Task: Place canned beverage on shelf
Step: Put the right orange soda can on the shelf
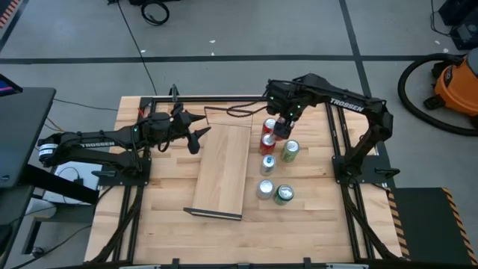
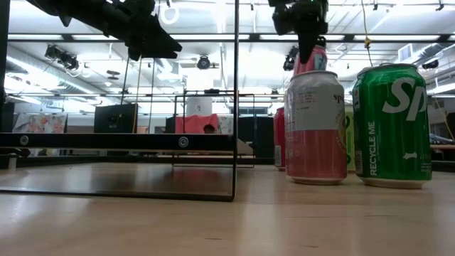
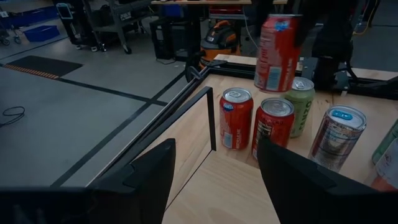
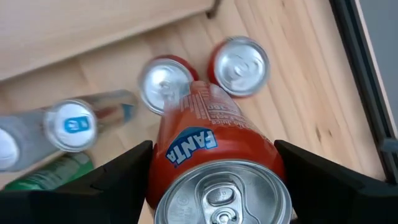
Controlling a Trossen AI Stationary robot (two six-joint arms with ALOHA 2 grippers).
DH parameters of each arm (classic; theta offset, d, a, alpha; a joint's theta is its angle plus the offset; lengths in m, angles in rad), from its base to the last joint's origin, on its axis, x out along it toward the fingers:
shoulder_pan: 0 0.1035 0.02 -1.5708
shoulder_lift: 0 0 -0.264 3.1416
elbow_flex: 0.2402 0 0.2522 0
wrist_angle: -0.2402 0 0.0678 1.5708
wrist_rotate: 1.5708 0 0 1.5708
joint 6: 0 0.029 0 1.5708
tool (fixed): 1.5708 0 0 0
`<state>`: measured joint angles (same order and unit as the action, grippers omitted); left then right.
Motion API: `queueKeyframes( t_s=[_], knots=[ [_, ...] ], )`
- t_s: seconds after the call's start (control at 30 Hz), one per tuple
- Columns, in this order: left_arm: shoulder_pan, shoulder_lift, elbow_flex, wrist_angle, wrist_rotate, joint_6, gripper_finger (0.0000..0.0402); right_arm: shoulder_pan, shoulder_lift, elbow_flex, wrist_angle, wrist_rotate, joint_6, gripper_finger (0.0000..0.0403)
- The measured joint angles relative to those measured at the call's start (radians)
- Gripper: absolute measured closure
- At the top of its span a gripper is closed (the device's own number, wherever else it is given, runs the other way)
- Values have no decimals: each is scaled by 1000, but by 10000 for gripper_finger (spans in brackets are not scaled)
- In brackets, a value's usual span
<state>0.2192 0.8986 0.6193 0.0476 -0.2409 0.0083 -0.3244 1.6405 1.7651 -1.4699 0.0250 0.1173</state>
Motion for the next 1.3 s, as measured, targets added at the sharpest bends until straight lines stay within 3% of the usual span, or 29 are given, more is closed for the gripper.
queueKeyframes(
  t_s=[0.33,0.57,0.8,1.13,1.3],
  knots=[
    [-13,0,0,-38,24,-25,164,76,73,104,37,-1,10,76],
    [-74,-3,0,-116,37,26,164,131,232,306,0,18,-64,76],
    [-113,-2,0,-87,37,45,164,157,320,468,-17,45,-132,76],
    [-124,134,50,45,74,-5,163,164,323,477,-4,61,-179,76],
    [-139,245,142,48,79,26,130,176,323,477,-2,60,-200,76]
  ],
)
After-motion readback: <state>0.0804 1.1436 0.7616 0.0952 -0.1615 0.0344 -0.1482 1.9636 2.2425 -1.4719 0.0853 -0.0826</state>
